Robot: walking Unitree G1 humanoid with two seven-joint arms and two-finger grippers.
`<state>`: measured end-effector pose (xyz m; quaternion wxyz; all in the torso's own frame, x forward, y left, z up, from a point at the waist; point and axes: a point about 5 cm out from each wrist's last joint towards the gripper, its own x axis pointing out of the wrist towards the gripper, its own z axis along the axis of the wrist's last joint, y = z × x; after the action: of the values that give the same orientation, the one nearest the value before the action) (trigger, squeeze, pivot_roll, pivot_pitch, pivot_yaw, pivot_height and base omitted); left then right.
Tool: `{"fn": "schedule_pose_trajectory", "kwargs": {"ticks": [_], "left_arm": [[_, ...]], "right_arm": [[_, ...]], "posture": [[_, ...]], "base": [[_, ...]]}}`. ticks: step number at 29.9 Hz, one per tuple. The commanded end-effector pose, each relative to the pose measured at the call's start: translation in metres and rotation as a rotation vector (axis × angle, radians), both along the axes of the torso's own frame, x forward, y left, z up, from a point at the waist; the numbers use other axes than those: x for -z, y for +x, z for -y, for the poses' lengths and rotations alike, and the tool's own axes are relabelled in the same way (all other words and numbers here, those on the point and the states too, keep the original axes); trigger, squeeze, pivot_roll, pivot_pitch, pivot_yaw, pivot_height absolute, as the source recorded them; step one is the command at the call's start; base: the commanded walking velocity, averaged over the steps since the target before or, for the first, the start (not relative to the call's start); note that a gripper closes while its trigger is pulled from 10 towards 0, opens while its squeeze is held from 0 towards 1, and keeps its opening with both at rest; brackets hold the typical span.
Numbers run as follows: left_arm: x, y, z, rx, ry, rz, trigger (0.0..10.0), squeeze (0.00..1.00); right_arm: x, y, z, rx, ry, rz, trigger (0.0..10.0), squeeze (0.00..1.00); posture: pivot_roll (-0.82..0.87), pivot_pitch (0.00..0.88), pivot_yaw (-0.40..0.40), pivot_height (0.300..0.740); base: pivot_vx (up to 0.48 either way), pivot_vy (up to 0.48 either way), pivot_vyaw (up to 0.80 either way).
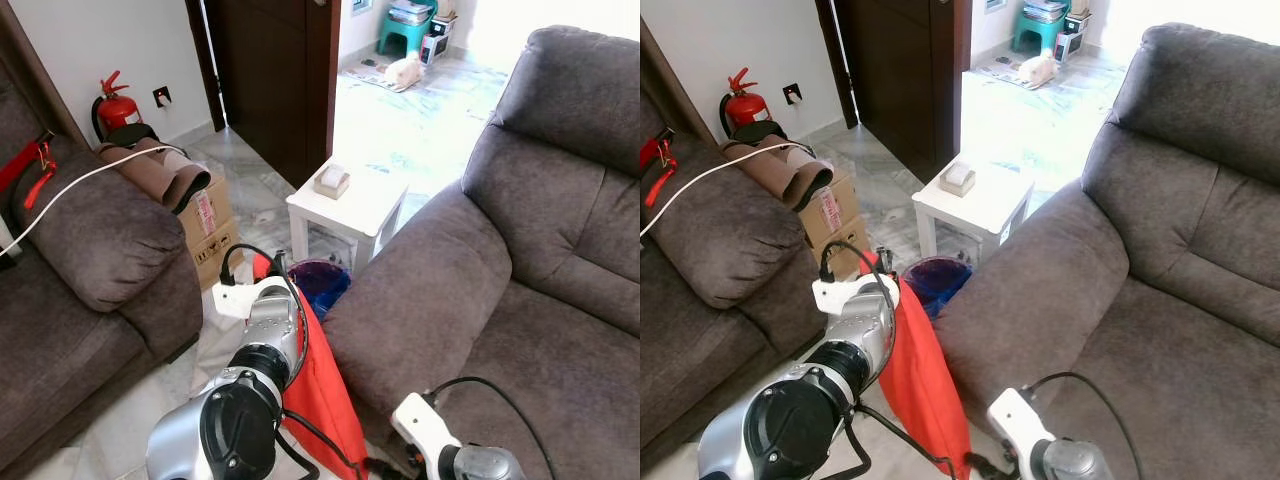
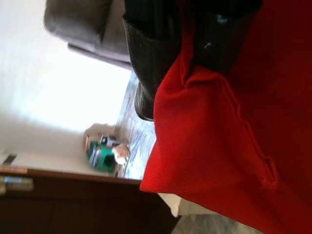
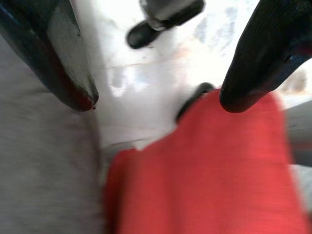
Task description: Move the pillow to the sofa from floor
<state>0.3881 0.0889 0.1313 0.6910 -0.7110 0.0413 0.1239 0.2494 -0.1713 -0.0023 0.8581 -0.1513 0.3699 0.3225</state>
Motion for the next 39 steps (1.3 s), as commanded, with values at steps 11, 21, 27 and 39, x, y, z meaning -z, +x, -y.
{"fn": "schedule_pose_trajectory", "kwargs": {"ticks": [11, 21, 27, 39], "left_arm": [[-0.021, 0.003, 0.001, 0.052, 0.139, 0.118, 10.0, 0.0], [-0.002, -0.005, -0.001, -0.031, 0.16, -0.03, 10.0, 0.0], [-0.018, 0.003, -0.001, -0.089, 0.079, -0.047, 10.0, 0.0], [-0.053, 0.014, 0.004, -0.119, -0.053, 0.027, 10.0, 0.0]], "right_arm": [[0.0, 0.002, -0.003, -0.005, 0.03, 0.007, 10.0, 0.0], [-0.004, -0.021, -0.02, -0.204, 0.162, -0.086, 10.0, 0.0], [0.001, -0.029, -0.014, -0.208, 0.051, -0.11, 10.0, 0.0], [0.015, -0.034, -0.007, -0.033, -0.064, -0.092, 10.0, 0.0]], "posture": [[-0.03, 0.093, 0.073, 0.74], [-0.06, 0.088, 0.07, 0.74], [-0.08, 0.104, 0.068, 0.74], [-0.07, 0.11, 0.07, 0.74]], "base": [[0.0, 0.0, 0.0], [0.0, 0.0, 0.0], [0.0, 0.0, 0.0], [0.0, 0.0, 0.0]]}}
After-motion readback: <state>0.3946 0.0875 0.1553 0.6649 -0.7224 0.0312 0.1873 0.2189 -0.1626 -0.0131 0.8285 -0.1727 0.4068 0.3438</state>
